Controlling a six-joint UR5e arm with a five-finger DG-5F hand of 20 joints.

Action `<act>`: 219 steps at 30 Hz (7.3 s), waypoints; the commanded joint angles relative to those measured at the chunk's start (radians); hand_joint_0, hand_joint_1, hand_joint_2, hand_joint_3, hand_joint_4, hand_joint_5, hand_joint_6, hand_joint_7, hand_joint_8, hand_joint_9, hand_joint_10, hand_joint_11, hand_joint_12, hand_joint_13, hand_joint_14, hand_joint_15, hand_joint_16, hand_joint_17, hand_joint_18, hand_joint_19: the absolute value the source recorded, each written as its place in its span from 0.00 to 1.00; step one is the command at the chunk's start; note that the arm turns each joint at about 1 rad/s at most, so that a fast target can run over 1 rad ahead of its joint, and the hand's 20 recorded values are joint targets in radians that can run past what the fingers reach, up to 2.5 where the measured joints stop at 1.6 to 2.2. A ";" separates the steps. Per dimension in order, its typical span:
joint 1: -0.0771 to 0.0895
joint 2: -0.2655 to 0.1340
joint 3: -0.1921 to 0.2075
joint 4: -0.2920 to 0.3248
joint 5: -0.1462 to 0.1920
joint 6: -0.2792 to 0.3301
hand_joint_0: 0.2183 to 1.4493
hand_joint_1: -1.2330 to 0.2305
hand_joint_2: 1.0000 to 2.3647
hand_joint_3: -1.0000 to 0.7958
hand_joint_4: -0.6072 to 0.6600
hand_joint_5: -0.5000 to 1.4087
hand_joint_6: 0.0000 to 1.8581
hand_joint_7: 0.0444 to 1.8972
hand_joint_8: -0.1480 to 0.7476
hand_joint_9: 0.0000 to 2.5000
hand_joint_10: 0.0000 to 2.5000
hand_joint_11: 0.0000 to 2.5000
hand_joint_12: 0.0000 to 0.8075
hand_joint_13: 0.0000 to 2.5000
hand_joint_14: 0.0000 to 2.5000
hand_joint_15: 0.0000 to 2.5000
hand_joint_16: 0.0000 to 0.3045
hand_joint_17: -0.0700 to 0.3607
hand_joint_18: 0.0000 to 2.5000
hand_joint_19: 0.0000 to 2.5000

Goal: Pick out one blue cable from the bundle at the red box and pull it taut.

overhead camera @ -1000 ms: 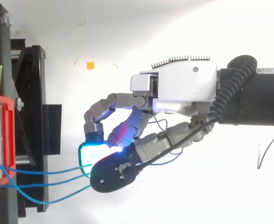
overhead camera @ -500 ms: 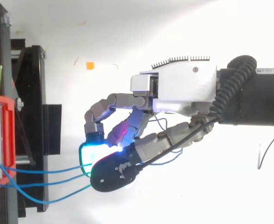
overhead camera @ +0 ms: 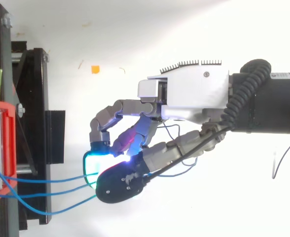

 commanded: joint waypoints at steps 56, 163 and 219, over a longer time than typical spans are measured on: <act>0.001 0.001 -0.001 0.000 -0.006 0.002 0.42 0.24 0.00 0.28 0.40 0.18 0.51 0.54 0.51 0.49 0.01 0.29 0.18 0.29 0.00 0.10 0.08 0.29 0.29 0.14; 0.024 0.055 -0.025 -0.118 0.147 -0.063 0.29 0.33 0.01 0.50 0.34 0.23 0.47 0.53 0.45 0.29 0.00 0.08 0.35 0.23 0.00 0.07 0.13 0.37 0.26 0.14; 0.122 0.153 -0.258 0.252 0.276 -0.054 0.29 0.33 0.01 0.50 0.35 0.23 0.47 0.54 0.47 0.33 0.00 0.10 0.36 0.22 0.00 0.08 0.13 0.37 0.24 0.14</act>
